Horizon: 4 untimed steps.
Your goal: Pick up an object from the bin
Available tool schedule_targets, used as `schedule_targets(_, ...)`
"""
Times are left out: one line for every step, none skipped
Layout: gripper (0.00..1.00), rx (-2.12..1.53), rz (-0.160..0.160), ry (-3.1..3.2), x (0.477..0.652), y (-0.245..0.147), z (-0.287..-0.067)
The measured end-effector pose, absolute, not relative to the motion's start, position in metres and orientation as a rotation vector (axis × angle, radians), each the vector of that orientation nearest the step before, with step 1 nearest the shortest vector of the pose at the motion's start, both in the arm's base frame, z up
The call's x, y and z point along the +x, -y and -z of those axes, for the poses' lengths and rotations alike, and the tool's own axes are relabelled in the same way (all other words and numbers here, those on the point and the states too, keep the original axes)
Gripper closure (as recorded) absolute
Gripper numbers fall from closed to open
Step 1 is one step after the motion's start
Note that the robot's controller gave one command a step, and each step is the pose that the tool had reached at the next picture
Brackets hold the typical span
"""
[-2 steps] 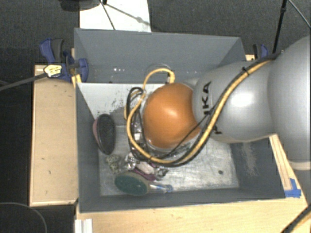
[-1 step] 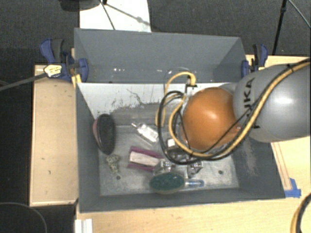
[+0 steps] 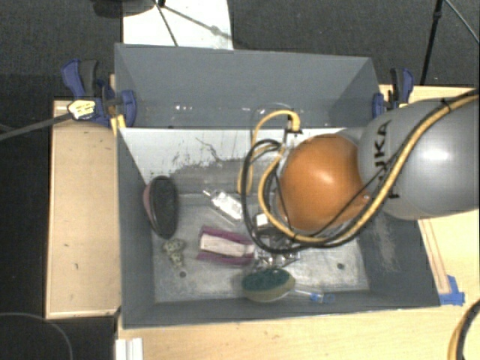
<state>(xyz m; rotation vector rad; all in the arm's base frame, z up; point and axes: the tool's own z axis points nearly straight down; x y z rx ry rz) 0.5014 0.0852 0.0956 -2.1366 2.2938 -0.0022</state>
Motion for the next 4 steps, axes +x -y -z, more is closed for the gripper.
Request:
schedule_targets(1.0, -2.043, 0.012, -2.37, 0.502, -0.13, -0.074)
schedule_targets(1.0, -2.243, 0.005, -2.187, 0.493, -0.144, -0.219)
schedule_targets(1.0, -2.008, -0.004, -2.419, 0.483, -0.146, -0.158)
schedule_targets(0.0, -2.004, -0.002, -2.418, 0.484, -0.146, -0.159)
